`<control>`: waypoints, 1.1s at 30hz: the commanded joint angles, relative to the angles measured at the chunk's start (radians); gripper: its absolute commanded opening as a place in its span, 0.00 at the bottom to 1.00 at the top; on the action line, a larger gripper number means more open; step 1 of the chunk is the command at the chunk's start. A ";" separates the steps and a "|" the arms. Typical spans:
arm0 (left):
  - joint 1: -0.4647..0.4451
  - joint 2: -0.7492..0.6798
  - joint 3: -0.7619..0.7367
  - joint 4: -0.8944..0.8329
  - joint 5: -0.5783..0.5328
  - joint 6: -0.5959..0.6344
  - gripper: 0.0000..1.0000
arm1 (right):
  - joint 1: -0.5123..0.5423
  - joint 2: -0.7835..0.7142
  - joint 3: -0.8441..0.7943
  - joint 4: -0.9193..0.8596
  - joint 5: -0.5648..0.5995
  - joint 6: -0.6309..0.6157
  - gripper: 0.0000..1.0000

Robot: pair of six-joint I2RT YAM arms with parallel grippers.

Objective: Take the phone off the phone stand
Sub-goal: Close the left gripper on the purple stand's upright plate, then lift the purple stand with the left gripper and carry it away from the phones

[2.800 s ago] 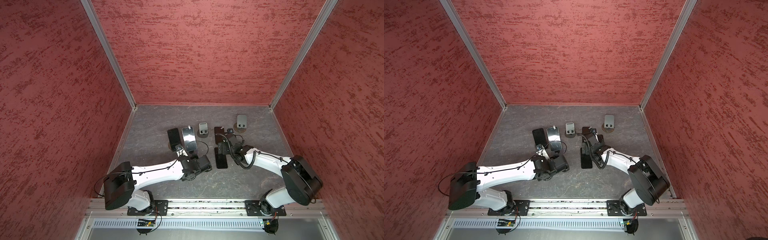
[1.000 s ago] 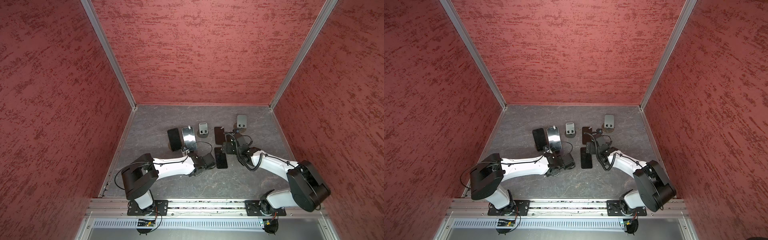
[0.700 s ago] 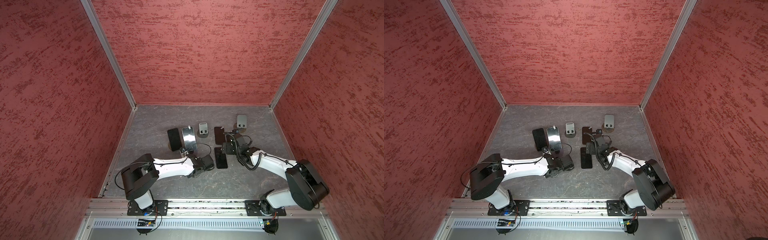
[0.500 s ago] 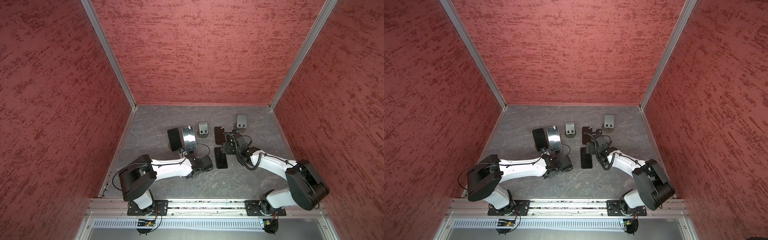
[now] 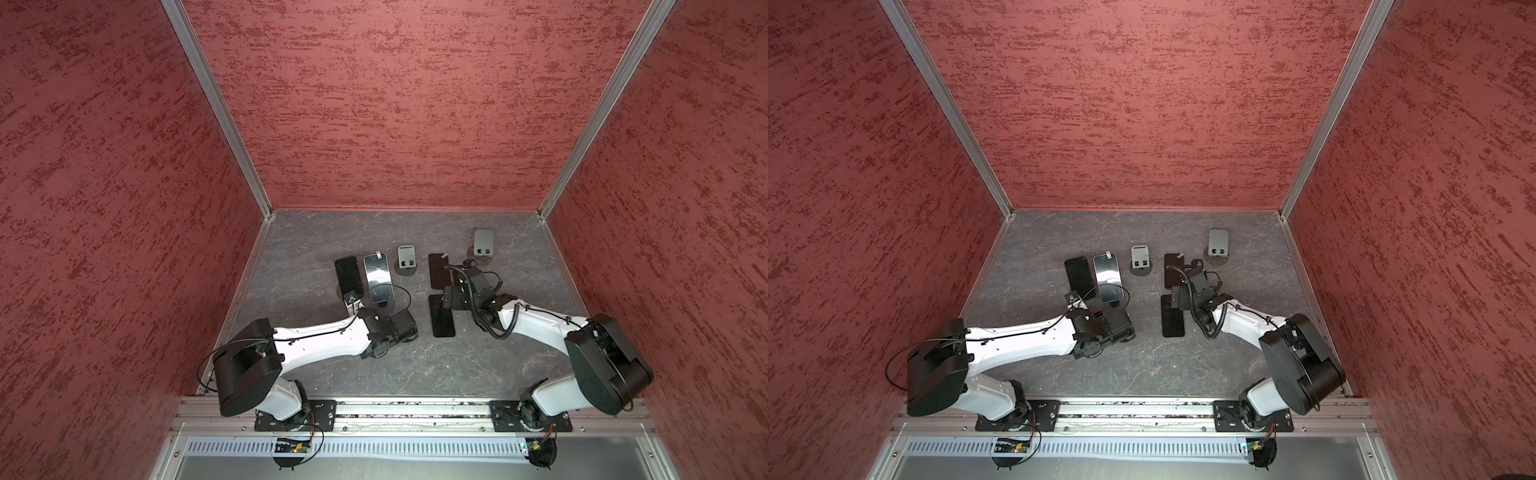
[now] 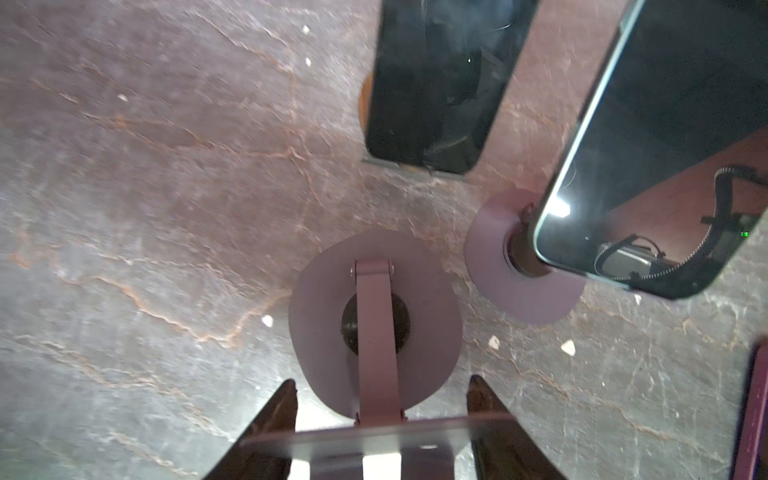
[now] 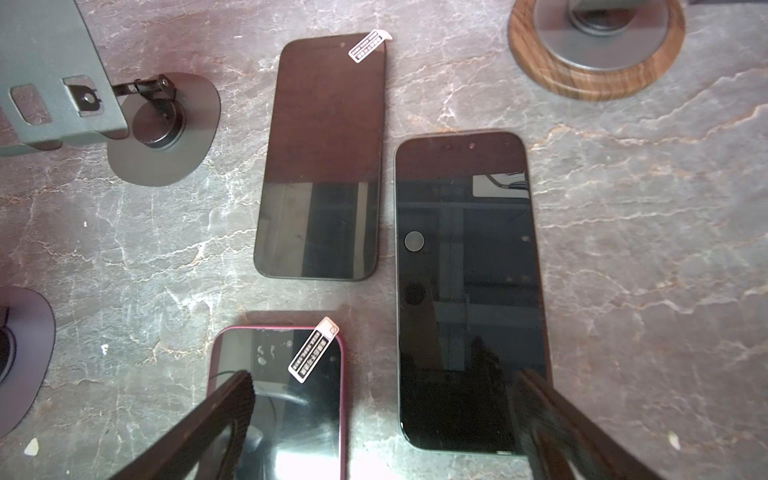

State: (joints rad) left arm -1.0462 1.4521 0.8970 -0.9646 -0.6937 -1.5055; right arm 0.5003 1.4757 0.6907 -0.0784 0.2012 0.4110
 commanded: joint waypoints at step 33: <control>0.826 -0.157 -0.060 0.389 0.333 0.851 0.62 | -0.011 -0.148 0.064 -0.087 0.031 0.015 0.99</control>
State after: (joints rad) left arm -0.2565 1.2655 0.7963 -0.6586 -0.4107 -0.7300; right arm 0.4999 1.3495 0.7235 -0.1341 0.1978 0.4118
